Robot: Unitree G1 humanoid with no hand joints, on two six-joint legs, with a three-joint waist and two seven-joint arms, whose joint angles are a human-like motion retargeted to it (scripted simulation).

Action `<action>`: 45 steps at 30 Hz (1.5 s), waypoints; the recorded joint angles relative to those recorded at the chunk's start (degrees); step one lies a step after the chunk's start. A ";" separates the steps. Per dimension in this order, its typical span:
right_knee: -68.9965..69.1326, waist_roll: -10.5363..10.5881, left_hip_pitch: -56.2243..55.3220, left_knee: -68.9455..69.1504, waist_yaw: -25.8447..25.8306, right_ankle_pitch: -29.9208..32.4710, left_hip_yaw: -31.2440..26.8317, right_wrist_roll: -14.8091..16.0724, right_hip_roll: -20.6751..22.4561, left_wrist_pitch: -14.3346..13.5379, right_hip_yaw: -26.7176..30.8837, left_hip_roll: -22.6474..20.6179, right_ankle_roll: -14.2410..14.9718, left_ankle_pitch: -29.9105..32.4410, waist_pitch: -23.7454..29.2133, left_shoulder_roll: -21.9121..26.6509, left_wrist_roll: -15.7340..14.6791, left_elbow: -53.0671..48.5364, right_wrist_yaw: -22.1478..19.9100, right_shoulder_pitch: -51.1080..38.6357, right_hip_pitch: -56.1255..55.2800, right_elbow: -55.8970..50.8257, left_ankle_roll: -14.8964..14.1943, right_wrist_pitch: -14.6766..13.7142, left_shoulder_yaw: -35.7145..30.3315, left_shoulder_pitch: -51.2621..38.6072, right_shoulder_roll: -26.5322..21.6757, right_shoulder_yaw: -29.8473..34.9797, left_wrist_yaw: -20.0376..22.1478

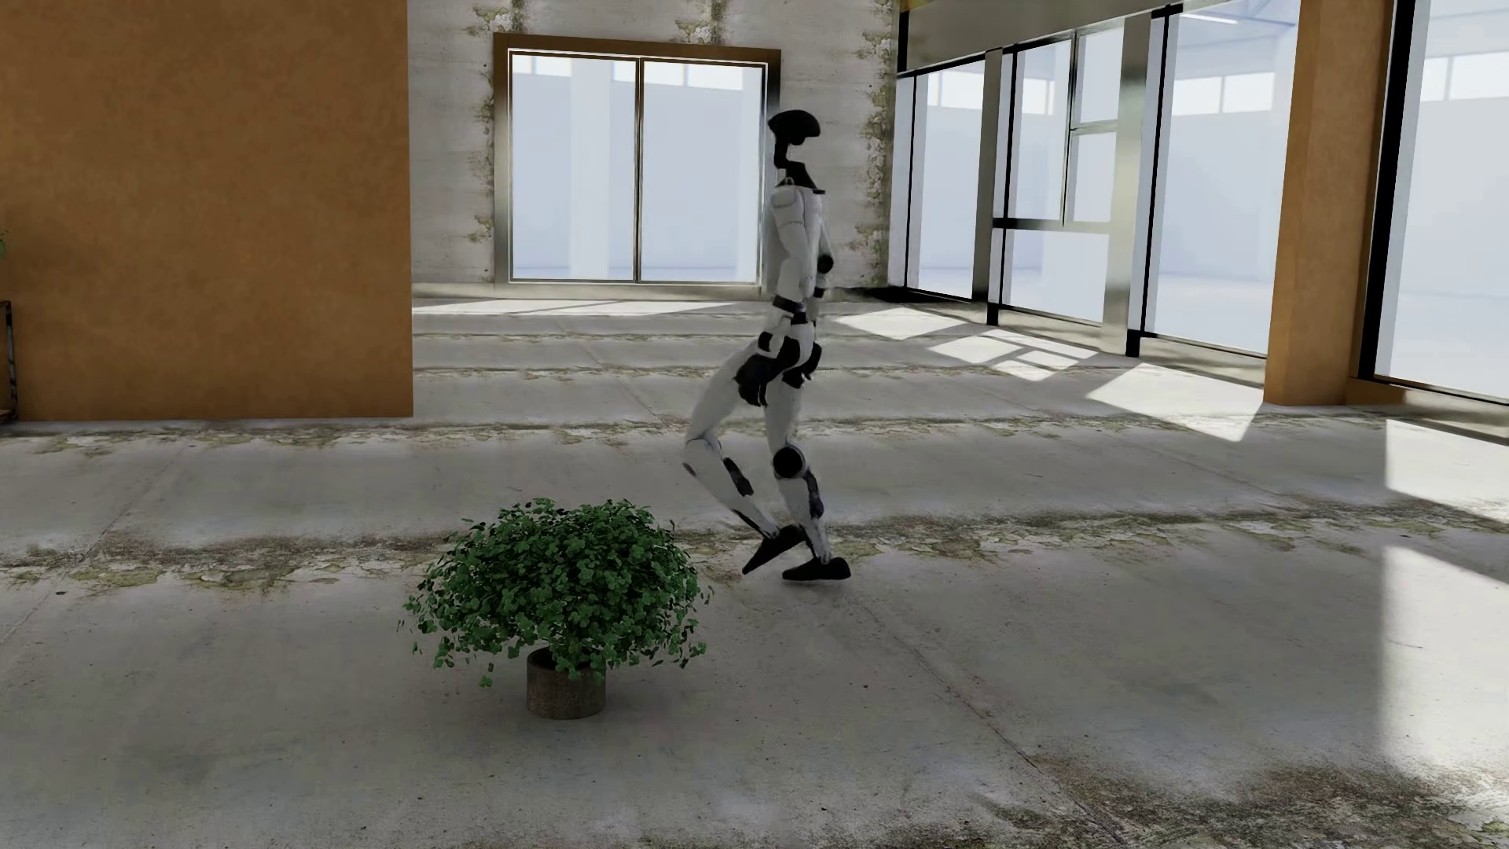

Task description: Walk around the plant

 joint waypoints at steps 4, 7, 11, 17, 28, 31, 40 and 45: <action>-0.07 -2.36 -2.08 -11.09 1.03 -4.48 0.00 0.00 -0.20 0.00 0.00 0.81 0.00 3.44 0.49 -0.52 0.00 -2.63 0.00 -1.98 5.39 0.56 0.00 0.00 -0.18 -1.22 -2.98 -4.67 0.00; -0.02 -3.19 0.42 -37.79 0.61 -9.16 0.00 0.00 1.08 0.00 0.00 1.27 0.00 9.47 0.25 0.01 0.00 -1.35 0.00 -4.14 9.07 0.32 0.00 0.00 -0.78 -1.93 -3.78 -6.88 0.00; 0.62 -4.20 4.19 -55.87 1.35 -10.60 0.00 0.00 1.54 0.00 0.00 1.84 0.00 10.60 -1.38 0.95 0.00 4.51 0.00 -5.87 11.67 -2.05 0.00 0.00 -1.99 -2.49 -2.53 -8.74 0.00; 14.63 -7.54 11.44 -52.29 -1.80 27.75 0.00 0.00 -3.40 0.00 0.00 -3.05 0.00 11.90 -2.54 2.69 0.00 9.68 0.00 -1.65 8.59 -9.55 0.00 0.00 -3.86 -3.19 3.95 -7.71 0.00; 22.52 -0.89 32.58 -53.98 -15.42 22.52 0.00 0.00 -0.71 0.00 0.00 -4.84 0.00 1.04 1.92 4.81 0.00 -4.45 0.00 -3.31 -19.19 -12.51 0.00 0.00 0.12 -9.67 -0.46 -7.03 0.00; 8.57 -0.07 37.15 -53.88 -18.31 16.34 0.00 0.00 -1.00 0.00 0.00 -4.58 0.00 -2.91 2.14 4.51 0.00 -3.29 0.00 -1.71 -21.27 -9.36 0.00 0.00 -0.59 -9.36 -0.08 -7.33 0.00; 2.15 -0.47 48.37 -54.61 -20.40 21.52 0.00 0.00 -1.10 0.00 0.00 -1.08 0.00 -12.70 -3.59 1.63 0.00 6.73 0.00 6.38 -26.44 -1.35 0.00 0.00 -6.64 -0.13 4.07 -4.42 0.00; 11.66 0.53 46.18 -47.21 -20.35 19.31 0.00 0.00 1.52 0.00 0.00 3.92 0.00 17.04 -3.98 -0.33 0.00 10.06 0.00 4.26 -26.48 -3.71 0.00 0.00 -6.25 2.47 3.97 -6.99 0.00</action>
